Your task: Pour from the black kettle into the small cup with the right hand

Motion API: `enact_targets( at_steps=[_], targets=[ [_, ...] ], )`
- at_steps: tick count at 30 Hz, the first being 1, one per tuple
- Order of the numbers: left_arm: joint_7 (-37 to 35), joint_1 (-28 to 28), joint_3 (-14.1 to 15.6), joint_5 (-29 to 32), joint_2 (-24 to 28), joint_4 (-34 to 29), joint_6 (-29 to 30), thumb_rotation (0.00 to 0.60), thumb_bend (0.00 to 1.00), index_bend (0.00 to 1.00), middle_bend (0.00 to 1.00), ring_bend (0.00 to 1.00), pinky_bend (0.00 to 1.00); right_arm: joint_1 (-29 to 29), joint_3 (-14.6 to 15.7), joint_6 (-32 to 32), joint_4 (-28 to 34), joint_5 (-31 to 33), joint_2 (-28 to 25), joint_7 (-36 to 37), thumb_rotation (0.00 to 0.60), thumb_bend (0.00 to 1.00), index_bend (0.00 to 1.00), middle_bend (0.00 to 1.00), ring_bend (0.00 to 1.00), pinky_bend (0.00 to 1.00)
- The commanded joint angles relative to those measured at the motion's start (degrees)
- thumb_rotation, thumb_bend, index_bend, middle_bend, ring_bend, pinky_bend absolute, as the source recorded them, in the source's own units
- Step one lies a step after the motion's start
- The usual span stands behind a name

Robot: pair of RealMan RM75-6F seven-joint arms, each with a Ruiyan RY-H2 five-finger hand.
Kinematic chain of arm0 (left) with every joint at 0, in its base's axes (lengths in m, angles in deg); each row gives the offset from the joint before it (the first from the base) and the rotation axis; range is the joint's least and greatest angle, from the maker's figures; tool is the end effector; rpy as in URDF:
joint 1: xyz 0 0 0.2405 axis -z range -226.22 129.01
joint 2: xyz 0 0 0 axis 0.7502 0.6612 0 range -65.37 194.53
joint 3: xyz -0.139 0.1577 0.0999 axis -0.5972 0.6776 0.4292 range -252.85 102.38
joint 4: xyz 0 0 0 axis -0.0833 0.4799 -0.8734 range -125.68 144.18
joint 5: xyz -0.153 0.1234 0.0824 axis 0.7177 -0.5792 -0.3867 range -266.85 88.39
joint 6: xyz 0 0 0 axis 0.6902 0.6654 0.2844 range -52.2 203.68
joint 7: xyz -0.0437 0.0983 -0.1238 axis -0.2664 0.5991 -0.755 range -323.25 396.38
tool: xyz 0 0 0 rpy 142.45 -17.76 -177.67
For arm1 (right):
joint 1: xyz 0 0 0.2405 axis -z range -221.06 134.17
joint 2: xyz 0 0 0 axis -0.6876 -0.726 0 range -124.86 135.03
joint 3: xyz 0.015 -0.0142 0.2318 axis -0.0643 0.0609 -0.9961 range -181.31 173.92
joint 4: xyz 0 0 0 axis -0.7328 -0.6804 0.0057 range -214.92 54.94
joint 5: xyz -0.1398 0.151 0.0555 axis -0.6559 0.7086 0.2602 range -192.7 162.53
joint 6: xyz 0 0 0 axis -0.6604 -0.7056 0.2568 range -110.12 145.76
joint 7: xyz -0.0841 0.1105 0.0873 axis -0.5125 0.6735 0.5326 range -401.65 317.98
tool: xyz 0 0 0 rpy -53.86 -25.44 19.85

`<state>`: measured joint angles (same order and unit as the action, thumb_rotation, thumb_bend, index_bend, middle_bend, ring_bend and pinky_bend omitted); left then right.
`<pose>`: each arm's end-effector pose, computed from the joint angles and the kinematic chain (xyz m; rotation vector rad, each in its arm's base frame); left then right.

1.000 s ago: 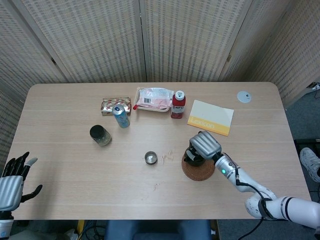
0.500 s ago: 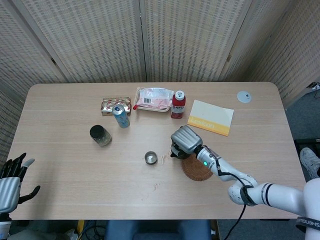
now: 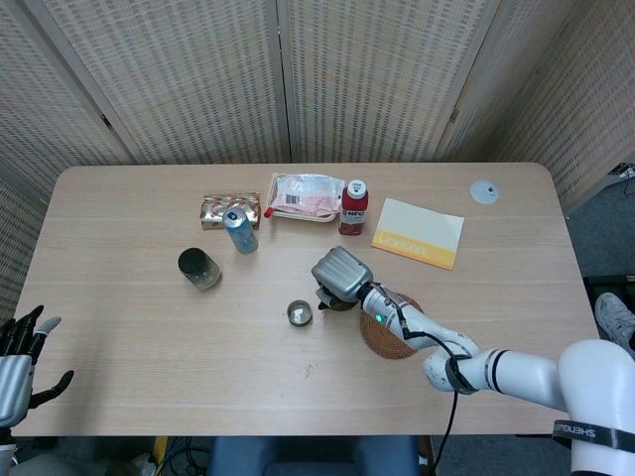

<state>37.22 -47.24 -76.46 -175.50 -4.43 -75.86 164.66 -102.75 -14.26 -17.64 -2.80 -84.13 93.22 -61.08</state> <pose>-0.3158 0.1758 0.1373 -1.3467 -0.8683 -0.8462 -0.0528 -0.3788 -0.0568 2.2913 -0.6170 0.7841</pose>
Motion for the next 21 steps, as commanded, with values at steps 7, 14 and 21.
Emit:
enact_targets(
  at_steps=[7, 14, 21],
  targets=[
    [-0.1, -0.7, 0.1, -0.3, -0.1, 0.0, 1.1, 0.600, 0.24, 0.15, 0.01, 0.07, 0.02, -4.6, 0.0, 2.1, -3.1, 1.3, 2.1, -4.4, 0.469, 0.52, 1.00, 1.00, 0.95, 0.51],
    [-0.6, -1.4, 0.1, -0.3, -0.2, 0.4, 1.9, 0.600, 0.24, 0.15, 0.01, 0.07, 0.02, -8.0, 0.7, 3.5, -5.2, 3.4, 3.9, -8.8, 0.477, 0.52, 1.00, 1.00, 0.95, 0.51],
    [-1.2, -1.8, 0.2, -0.4, -0.6, 1.1, 2.2, 0.600, 0.24, 0.15, 0.01, 0.07, 0.02, -10.2, 1.7, 3.4, -5.8, 5.7, 5.1, -12.3, 0.480, 0.52, 1.00, 1.00, 0.95, 0.51]
  ],
)
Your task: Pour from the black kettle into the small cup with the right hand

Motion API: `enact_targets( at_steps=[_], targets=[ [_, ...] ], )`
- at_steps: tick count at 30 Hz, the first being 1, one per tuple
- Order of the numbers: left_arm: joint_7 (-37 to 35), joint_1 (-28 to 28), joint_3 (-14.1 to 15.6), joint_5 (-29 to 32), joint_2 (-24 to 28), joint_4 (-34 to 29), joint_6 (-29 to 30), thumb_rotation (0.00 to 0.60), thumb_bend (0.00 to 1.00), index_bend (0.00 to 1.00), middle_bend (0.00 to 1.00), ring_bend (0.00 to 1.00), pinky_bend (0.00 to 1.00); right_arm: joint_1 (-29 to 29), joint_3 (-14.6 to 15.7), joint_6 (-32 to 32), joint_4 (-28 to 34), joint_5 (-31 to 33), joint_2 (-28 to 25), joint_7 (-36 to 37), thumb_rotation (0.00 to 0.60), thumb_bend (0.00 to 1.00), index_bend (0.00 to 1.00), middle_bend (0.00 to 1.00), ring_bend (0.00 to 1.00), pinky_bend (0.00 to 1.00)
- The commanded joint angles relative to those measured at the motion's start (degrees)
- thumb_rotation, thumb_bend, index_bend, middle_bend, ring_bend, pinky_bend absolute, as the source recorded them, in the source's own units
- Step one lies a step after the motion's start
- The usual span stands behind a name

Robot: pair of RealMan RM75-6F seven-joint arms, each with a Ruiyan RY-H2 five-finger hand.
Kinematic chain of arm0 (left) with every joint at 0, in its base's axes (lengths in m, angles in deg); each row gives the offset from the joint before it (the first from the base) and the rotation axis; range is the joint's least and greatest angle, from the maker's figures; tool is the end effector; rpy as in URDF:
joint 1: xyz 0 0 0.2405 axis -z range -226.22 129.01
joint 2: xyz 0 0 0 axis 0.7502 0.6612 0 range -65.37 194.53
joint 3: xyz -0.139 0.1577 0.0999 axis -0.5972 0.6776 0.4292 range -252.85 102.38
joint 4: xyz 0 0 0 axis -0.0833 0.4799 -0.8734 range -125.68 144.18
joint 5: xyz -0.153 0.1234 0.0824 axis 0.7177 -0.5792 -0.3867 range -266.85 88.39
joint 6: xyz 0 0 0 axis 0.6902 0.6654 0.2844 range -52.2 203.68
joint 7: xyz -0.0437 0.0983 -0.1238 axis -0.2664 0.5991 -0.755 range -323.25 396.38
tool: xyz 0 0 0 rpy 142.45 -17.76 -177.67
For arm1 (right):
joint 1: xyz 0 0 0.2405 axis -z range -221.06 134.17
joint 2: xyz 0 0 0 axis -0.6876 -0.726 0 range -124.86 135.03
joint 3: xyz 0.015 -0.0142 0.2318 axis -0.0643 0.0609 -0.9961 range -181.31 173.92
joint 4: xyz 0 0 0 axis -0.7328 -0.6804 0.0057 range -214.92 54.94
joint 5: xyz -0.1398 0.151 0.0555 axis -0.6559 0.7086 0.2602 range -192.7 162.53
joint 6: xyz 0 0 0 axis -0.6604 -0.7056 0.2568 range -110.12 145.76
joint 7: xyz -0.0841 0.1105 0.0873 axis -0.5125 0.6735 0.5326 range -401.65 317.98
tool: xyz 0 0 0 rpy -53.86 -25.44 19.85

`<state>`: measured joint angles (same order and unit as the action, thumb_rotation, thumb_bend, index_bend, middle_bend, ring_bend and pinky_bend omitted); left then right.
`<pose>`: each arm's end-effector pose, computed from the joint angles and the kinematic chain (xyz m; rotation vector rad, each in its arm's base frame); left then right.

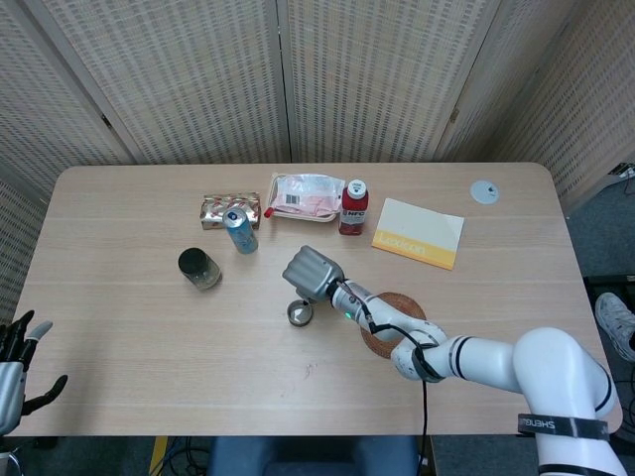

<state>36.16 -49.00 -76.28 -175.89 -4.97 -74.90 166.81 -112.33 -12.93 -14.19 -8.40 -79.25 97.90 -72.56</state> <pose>-0.3197 0.1653 0.1405 -1.3142 -0.8654 -0.8554 -0.0110 -0.3864 -0.0833 2.3829 -0.3137 0.6695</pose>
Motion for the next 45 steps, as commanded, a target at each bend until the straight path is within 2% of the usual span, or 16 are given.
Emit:
enact_targets(
  at_steps=[1, 45],
  targets=[
    [-0.2, -0.1, 0.0, 0.0, -0.2, 0.3, 0.1, 0.600, 0.24, 0.15, 0.01, 0.07, 0.02, -1.0, 0.5, 0.0, -0.3, 1.2, 0.5, -1.3, 0.481, 0.52, 1.00, 1.00, 0.95, 0.51],
    [-2.8, -2.0, -0.2, 0.2, -1.6, 2.8, 1.2, 0.600, 0.24, 0.15, 0.01, 0.07, 0.02, -10.1, 8.2, -3.5, 1.1, 10.9, 2.7, -19.2, 0.484, 0.51, 1.00, 1.00, 0.95, 0.51]
  ],
)
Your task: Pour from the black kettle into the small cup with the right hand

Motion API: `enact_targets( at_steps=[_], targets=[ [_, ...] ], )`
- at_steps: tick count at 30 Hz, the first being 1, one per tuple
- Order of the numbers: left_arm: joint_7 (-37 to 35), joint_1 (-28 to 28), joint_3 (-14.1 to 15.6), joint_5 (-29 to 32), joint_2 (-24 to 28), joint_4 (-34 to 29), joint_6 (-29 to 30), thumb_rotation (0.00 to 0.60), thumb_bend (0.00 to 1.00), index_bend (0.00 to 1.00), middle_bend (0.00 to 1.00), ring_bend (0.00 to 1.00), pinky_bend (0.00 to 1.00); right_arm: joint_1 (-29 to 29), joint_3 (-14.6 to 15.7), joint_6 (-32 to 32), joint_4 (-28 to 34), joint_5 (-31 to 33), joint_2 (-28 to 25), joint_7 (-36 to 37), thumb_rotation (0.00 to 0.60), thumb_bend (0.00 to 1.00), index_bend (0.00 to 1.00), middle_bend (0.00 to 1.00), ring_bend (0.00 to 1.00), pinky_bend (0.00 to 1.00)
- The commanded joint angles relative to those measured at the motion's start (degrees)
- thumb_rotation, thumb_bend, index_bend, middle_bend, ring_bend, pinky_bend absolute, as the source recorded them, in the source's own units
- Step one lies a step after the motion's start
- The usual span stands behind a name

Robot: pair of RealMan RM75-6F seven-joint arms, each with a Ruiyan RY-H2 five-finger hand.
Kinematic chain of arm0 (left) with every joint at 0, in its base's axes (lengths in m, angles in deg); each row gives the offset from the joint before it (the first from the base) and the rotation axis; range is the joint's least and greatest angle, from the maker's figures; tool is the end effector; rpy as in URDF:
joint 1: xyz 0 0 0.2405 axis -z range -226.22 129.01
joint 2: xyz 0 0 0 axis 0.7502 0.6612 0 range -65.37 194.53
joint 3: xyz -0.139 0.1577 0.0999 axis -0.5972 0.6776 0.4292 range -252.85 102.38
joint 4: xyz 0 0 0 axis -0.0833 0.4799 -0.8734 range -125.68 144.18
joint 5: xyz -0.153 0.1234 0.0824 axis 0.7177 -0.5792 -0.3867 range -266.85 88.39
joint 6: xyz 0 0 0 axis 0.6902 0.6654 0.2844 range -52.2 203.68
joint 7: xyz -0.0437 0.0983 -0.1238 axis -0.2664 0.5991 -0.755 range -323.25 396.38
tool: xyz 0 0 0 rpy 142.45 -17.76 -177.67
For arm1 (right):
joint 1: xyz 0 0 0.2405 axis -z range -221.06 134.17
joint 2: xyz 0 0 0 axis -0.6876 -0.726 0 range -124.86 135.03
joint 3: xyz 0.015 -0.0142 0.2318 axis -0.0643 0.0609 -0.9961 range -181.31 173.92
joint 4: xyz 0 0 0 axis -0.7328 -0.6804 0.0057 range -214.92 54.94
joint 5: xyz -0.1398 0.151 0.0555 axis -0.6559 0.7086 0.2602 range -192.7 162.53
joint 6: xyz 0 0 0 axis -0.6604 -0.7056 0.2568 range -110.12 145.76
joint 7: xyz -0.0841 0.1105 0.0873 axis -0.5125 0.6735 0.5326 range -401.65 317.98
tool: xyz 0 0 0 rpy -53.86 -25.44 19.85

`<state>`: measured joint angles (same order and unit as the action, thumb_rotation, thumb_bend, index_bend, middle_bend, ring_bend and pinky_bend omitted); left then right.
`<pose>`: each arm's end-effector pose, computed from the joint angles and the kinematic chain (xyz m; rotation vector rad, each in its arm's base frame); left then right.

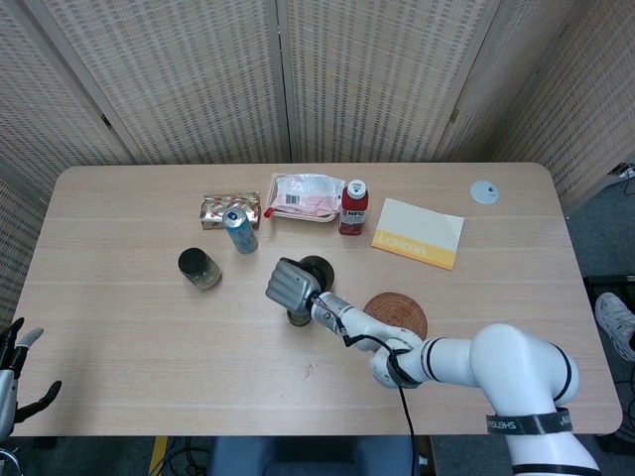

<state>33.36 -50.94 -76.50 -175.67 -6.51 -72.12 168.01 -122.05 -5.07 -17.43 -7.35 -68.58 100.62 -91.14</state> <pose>-0.3300 0.1547 0.1408 -1.2700 -0.8851 -0.8636 0.0112 -0.3675 -0.1082 2.4286 0.0840 0.4957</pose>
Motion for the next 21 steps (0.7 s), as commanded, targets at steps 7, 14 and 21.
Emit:
enact_targets(
  at_steps=[7, 14, 21],
  targets=[
    [-0.2, -0.4, 0.0, 0.0, -0.3, 0.2, 0.4, 0.600, 0.24, 0.15, 0.01, 0.07, 0.02, -1.5, 1.1, -0.8, 0.6, 2.0, 0.1, -2.8, 0.483, 0.51, 1.00, 1.00, 0.95, 0.51],
    [-0.2, -0.5, -0.1, -0.1, -0.2, 0.2, 0.4, 0.600, 0.24, 0.15, 0.01, 0.07, 0.02, -2.3, 1.9, -1.5, 0.9, 3.7, 0.3, -4.4, 0.484, 0.51, 1.00, 1.00, 0.95, 0.51],
    [-0.3, -0.6, -0.1, 0.0, -0.3, 0.3, 0.4, 0.600, 0.24, 0.15, 0.01, 0.07, 0.02, -2.9, 2.4, -2.3, 1.3, 4.7, 0.2, -5.2, 0.485, 0.51, 1.00, 1.00, 0.95, 0.51]
  ],
)
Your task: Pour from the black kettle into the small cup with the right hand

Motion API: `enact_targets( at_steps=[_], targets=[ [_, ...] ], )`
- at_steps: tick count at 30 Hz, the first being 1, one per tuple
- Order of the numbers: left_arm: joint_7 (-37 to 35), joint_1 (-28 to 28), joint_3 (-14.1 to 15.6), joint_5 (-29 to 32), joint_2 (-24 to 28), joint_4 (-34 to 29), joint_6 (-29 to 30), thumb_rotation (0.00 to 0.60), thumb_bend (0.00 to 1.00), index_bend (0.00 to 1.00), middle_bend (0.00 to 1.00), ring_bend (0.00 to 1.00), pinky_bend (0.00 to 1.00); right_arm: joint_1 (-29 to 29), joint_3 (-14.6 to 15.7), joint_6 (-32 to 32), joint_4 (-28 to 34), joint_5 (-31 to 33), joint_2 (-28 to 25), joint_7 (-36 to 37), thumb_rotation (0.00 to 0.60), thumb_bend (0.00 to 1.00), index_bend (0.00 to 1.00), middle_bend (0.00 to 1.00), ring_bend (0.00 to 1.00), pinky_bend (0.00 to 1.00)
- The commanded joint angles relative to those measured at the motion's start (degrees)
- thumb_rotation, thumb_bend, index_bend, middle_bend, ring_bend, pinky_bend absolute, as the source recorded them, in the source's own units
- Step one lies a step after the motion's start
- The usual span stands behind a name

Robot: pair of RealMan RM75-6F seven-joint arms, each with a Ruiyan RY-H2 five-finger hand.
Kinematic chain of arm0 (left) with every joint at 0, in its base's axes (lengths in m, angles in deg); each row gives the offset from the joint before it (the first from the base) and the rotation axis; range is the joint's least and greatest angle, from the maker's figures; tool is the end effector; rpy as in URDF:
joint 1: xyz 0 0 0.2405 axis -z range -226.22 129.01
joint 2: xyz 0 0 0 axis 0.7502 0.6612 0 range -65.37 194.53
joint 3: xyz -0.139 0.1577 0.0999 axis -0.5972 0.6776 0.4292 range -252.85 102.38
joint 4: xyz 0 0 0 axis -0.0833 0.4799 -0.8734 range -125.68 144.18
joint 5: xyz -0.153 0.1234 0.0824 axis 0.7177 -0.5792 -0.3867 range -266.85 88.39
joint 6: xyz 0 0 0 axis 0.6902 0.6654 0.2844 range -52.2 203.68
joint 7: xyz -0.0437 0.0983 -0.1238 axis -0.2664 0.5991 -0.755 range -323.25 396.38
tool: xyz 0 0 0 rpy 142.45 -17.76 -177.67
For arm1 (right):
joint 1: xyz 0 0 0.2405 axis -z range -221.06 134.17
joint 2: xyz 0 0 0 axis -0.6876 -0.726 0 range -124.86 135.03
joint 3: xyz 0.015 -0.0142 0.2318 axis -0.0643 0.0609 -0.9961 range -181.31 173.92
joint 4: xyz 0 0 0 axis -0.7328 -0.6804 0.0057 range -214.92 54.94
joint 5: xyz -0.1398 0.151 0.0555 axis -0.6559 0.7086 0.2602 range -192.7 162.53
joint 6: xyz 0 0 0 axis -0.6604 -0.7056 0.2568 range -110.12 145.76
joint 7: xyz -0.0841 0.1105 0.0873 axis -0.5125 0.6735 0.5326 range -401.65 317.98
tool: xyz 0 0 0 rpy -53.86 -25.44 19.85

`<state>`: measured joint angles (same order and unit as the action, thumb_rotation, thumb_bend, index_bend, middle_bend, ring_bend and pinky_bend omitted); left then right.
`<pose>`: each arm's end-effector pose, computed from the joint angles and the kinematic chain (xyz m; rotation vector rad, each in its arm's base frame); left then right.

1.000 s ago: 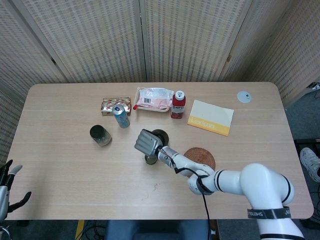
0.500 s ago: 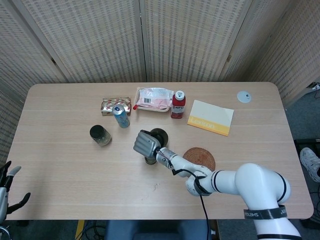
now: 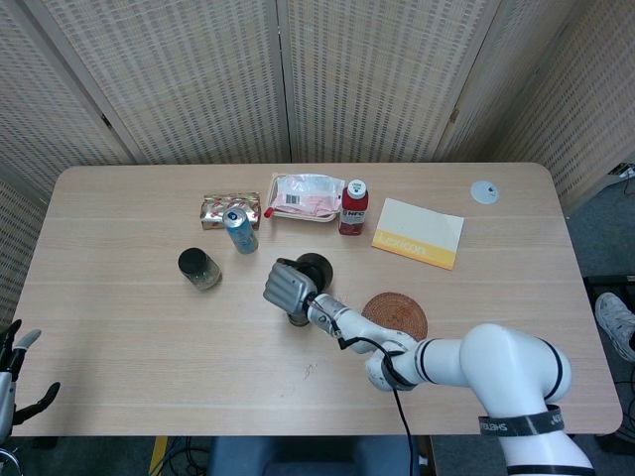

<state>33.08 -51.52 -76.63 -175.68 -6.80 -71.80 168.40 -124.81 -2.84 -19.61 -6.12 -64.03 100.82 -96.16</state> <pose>-0.3314 0.1517 0.1411 -1.2584 -0.8866 -0.8644 0.0160 -0.3643 -0.1098 2.4117 0.1623 0.4541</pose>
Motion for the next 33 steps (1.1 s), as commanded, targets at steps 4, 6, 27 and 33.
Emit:
enact_targets(
  at_steps=[4, 6, 27, 33],
  targets=[
    [0.1, 0.0, 0.0, -0.1, -0.1, 0.0, -0.1, 0.600, 0.24, 0.15, 0.01, 0.07, 0.02, -0.5, 0.5, -0.4, 0.2, 0.8, 0.1, -0.8, 0.483, 0.51, 1.00, 1.00, 0.95, 0.51],
    [0.1, 0.0, 0.0, -0.1, -0.1, 0.0, -0.1, 0.600, 0.24, 0.15, 0.01, 0.07, 0.02, -0.6, 0.5, -0.6, 0.3, 1.0, 0.1, -0.9, 0.483, 0.51, 1.00, 1.00, 0.95, 0.51],
    [-0.2, -0.4, 0.0, 0.0, 0.0, 0.3, 0.1, 0.600, 0.24, 0.15, 0.01, 0.07, 0.02, -1.3, 1.1, -1.6, 0.7, 1.5, 0.3, -1.5, 0.486, 0.51, 1.00, 1.00, 0.96, 0.51],
    [-0.2, -0.4, -0.1, -0.1, -0.1, 0.3, 0.0, 0.600, 0.24, 0.15, 0.01, 0.07, 0.02, -1.6, 1.5, -1.7, 0.8, 1.9, 0.4, -2.2, 0.485, 0.51, 1.00, 1.00, 0.96, 0.51]
  ],
)
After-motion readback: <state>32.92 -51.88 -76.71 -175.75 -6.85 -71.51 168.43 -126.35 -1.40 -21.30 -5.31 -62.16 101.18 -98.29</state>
